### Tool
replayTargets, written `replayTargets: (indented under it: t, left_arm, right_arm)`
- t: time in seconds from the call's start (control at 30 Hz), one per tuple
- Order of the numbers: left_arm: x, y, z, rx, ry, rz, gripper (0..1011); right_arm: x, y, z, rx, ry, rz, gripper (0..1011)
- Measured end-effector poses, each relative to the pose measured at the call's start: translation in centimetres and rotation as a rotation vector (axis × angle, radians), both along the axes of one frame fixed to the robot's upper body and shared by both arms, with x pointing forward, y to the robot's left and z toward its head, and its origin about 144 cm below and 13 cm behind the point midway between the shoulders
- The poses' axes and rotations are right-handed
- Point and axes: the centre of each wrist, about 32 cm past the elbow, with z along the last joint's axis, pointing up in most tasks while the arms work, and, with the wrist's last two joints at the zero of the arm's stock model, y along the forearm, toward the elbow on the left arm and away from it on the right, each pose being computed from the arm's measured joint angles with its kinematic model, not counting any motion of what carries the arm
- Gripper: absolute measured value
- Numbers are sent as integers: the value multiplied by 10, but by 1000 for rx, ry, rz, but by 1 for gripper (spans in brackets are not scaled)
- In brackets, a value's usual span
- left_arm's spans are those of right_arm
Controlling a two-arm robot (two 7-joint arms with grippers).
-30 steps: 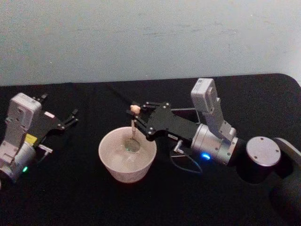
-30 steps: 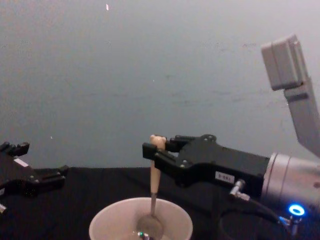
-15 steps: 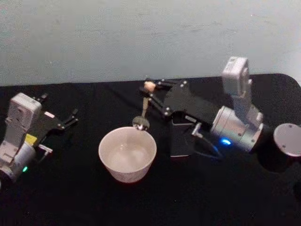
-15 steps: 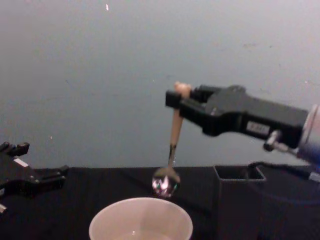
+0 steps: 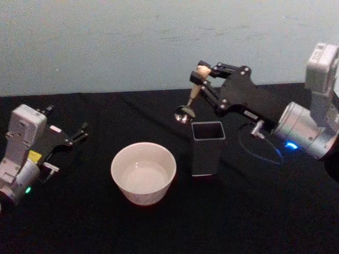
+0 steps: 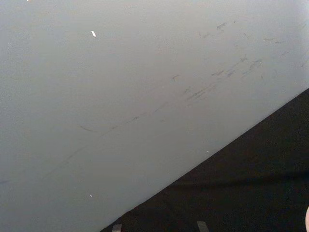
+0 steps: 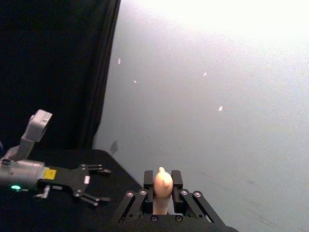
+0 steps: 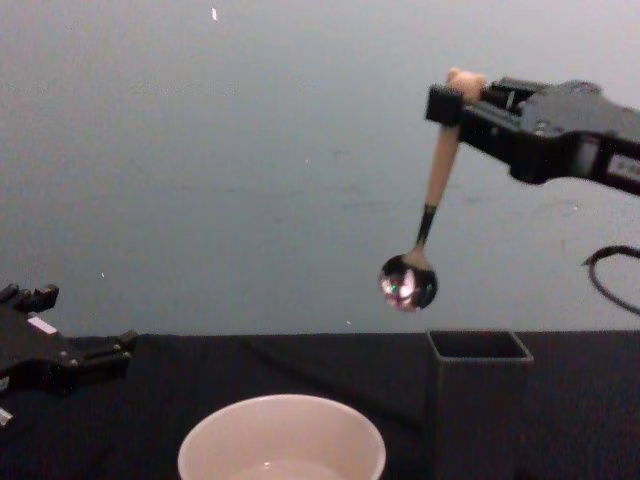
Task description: Pick up the stirring spoon with one hand, stir inside the cup, then place it back in its original position.
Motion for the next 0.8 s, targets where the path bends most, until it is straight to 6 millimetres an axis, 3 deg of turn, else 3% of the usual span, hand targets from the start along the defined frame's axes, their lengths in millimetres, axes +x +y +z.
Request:
replayTargets:
  t: [0.4, 0.8]
  left_arm:
    - [0, 0, 0, 0, 0, 0, 1001]
    - [0, 0, 0, 0, 0, 0, 1001]
  right_arm:
    - [-8, -26, 6, -18, -17, -42, 215]
    - [-13, -31, -2, -36, 28, -37, 215]
